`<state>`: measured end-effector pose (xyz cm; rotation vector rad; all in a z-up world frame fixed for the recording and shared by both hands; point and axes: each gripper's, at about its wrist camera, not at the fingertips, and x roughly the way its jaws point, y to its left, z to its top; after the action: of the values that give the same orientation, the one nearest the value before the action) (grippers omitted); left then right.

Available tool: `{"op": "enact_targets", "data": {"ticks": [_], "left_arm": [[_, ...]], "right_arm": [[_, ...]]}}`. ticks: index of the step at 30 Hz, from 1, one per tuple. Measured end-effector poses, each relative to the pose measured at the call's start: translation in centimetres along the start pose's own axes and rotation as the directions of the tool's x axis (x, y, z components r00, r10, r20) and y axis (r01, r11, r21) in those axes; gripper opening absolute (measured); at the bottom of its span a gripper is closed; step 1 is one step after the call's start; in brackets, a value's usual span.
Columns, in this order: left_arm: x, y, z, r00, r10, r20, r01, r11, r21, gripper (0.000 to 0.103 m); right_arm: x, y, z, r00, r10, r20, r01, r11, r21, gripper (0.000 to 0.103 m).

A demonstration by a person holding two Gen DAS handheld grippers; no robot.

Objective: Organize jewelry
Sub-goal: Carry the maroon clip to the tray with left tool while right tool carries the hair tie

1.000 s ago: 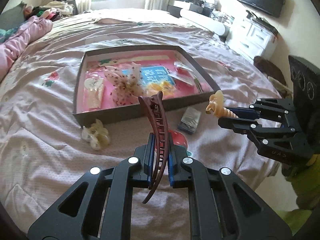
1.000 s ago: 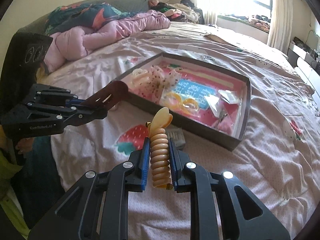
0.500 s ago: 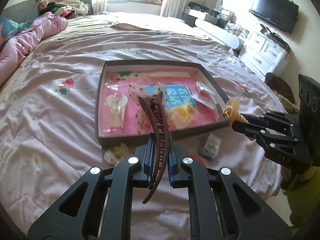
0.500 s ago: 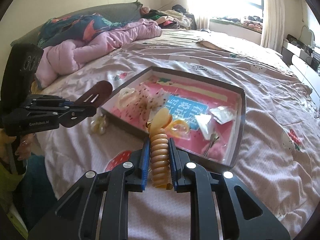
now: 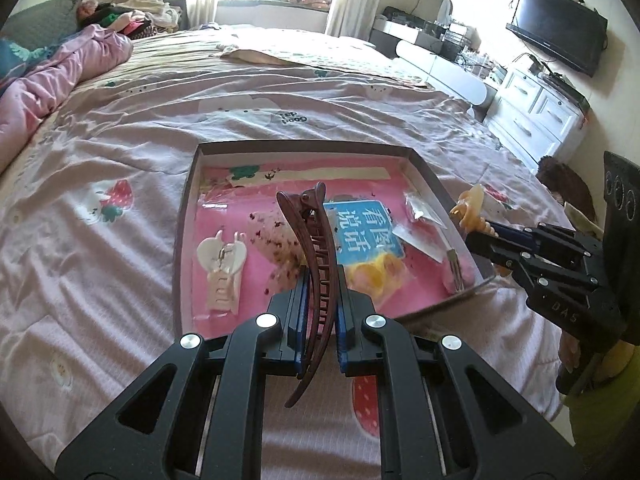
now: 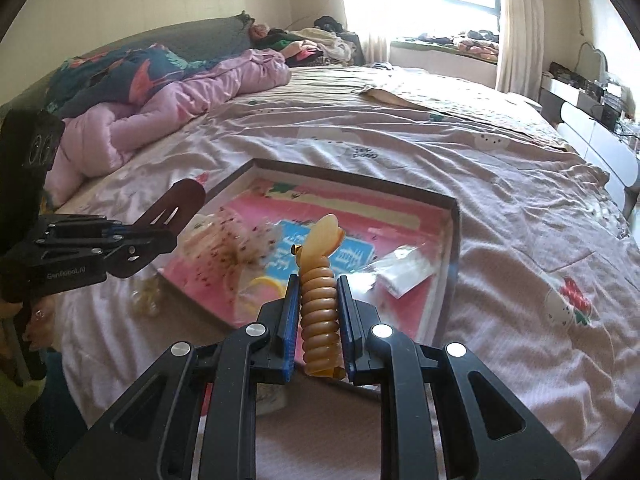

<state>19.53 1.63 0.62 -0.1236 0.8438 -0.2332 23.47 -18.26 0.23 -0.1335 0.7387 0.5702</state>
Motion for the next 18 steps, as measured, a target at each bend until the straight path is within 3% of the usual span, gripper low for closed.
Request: {"op": "enact_targets", "data": {"ticks": [18], "left_arm": [[5.0, 1.8, 0.4, 0.999, 0.011, -0.048, -0.014, 0.999, -0.052, 0.006]], "right_arm": [[5.5, -0.7, 0.3, 0.998, -0.022, -0.067, 0.022, 1.0, 0.008, 0.018]]}}
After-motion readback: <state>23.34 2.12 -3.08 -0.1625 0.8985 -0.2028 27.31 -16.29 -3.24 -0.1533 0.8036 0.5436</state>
